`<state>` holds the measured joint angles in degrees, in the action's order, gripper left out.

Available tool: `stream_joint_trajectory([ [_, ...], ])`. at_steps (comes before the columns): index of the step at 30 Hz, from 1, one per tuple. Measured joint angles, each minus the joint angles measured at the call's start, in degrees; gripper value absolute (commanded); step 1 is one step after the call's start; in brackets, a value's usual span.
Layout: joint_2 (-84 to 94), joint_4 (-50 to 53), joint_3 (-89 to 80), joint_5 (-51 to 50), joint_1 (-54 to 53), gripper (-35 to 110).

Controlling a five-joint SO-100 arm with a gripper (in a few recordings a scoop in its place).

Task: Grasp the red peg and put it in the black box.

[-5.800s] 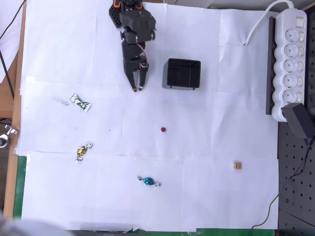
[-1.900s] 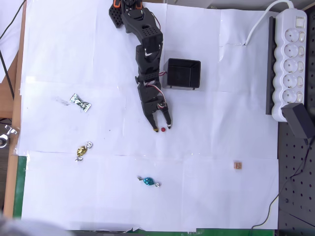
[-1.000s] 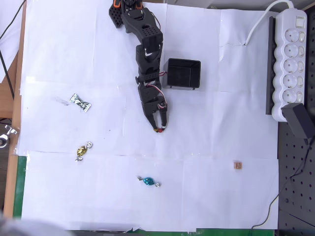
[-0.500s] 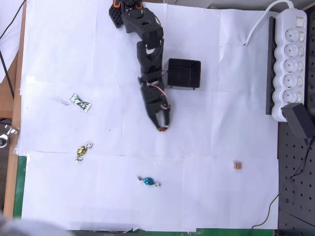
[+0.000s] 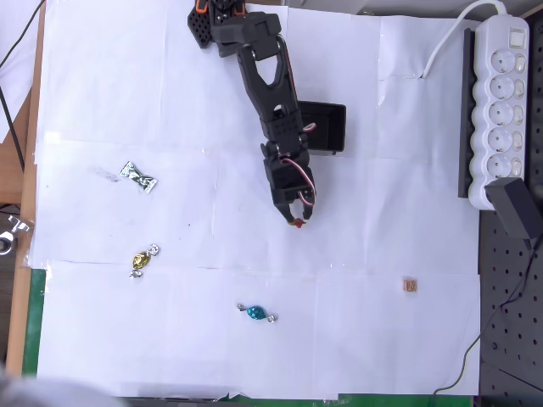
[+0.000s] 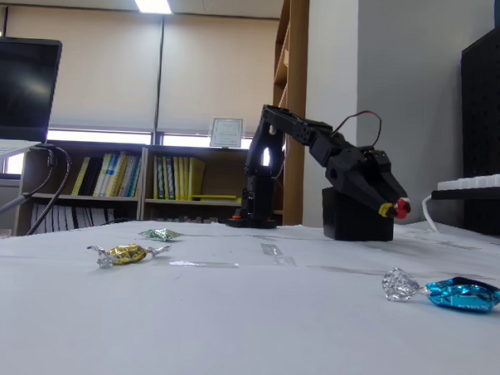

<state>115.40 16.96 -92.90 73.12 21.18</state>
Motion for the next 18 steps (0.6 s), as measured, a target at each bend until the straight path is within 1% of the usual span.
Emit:
stream_joint_trajectory([
  [5,-0.8,11.8,-5.6,-2.9,0.0,0],
  [11,-4.1,29.0,-13.8,-7.8,0.4,0],
  [18,-7.2,42.8,-16.8,-10.8,1.2,0],
])
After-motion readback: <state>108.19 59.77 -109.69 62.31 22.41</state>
